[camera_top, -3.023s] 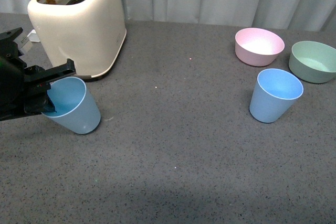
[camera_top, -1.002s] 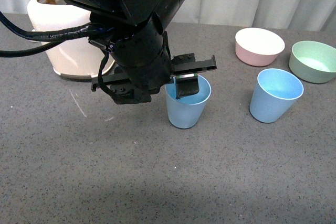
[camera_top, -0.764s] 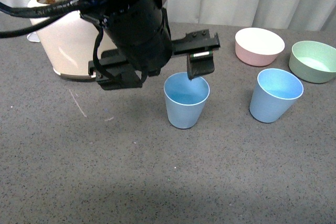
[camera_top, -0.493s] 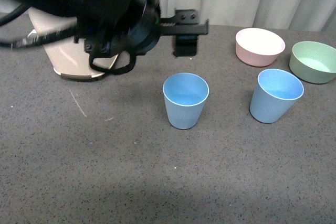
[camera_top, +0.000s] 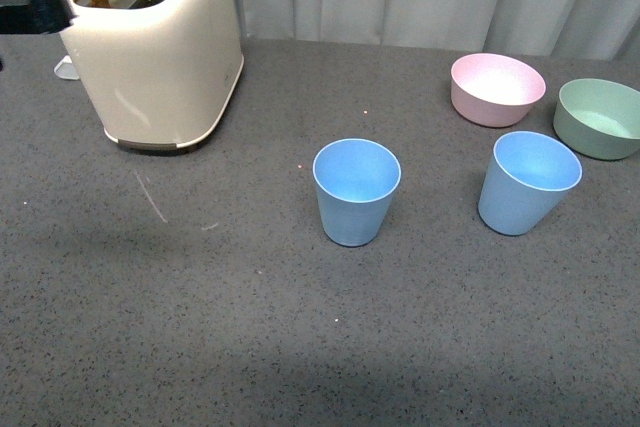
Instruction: Stack blue cups with both arms
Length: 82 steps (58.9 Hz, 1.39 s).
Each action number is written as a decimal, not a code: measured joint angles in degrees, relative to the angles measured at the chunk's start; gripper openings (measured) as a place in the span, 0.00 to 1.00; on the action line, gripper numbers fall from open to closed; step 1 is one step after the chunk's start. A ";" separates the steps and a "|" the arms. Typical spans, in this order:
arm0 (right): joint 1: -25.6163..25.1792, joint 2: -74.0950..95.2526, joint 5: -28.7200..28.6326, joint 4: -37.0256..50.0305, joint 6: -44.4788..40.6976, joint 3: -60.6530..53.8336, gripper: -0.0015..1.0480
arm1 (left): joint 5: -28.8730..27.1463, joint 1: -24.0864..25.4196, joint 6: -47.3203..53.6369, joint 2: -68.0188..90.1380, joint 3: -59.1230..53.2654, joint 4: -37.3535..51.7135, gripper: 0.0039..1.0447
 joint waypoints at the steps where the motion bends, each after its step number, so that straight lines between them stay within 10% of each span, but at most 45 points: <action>1: 0.00 0.00 0.00 0.00 0.00 0.00 0.91 | 0.28 0.22 0.07 -0.57 -0.39 -0.07 0.03; 45: 0.00 0.00 -0.02 -0.02 0.00 0.00 0.91 | 13.53 13.92 0.55 -37.03 -15.50 -21.16 0.03; 82: 0.00 0.00 -0.02 -0.02 0.00 0.00 0.91 | 14.05 14.34 0.57 -62.73 -16.09 -44.28 0.03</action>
